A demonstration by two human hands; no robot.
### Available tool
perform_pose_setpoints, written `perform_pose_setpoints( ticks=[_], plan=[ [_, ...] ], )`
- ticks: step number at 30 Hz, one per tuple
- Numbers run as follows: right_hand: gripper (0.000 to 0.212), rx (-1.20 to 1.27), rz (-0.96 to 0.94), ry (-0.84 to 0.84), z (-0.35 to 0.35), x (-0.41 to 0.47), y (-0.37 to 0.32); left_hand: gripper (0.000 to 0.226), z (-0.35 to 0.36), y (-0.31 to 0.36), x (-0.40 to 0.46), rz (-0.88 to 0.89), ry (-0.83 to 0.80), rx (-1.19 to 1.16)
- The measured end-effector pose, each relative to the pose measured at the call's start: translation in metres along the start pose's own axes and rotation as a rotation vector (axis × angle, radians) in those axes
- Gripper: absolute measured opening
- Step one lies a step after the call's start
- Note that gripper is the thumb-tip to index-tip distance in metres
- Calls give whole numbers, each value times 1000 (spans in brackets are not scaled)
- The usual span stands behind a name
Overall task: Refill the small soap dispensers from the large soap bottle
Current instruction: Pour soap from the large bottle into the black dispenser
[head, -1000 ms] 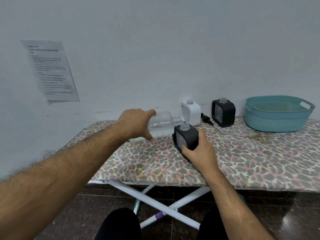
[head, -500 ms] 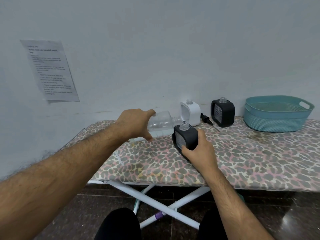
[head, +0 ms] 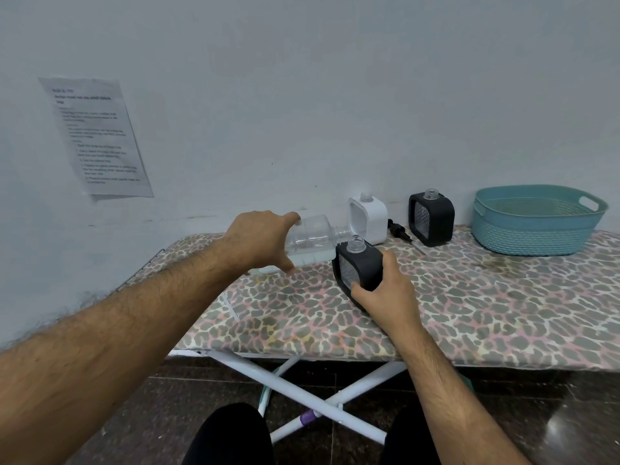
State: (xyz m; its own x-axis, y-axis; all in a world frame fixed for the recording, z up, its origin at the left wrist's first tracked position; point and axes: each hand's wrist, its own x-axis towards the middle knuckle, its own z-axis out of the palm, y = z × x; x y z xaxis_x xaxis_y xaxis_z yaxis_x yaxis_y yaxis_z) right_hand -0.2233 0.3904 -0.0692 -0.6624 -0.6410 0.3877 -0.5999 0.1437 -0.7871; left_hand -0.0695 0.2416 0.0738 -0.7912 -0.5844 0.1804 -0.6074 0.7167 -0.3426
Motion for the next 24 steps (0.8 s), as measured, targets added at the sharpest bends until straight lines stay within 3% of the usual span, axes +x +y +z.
perform_pose_setpoints(
  ticks=[24],
  plan=[
    [56, -1, -2, 3, -1, 0, -2, 100, -1, 0, 0, -4, -3, 23]
  ],
)
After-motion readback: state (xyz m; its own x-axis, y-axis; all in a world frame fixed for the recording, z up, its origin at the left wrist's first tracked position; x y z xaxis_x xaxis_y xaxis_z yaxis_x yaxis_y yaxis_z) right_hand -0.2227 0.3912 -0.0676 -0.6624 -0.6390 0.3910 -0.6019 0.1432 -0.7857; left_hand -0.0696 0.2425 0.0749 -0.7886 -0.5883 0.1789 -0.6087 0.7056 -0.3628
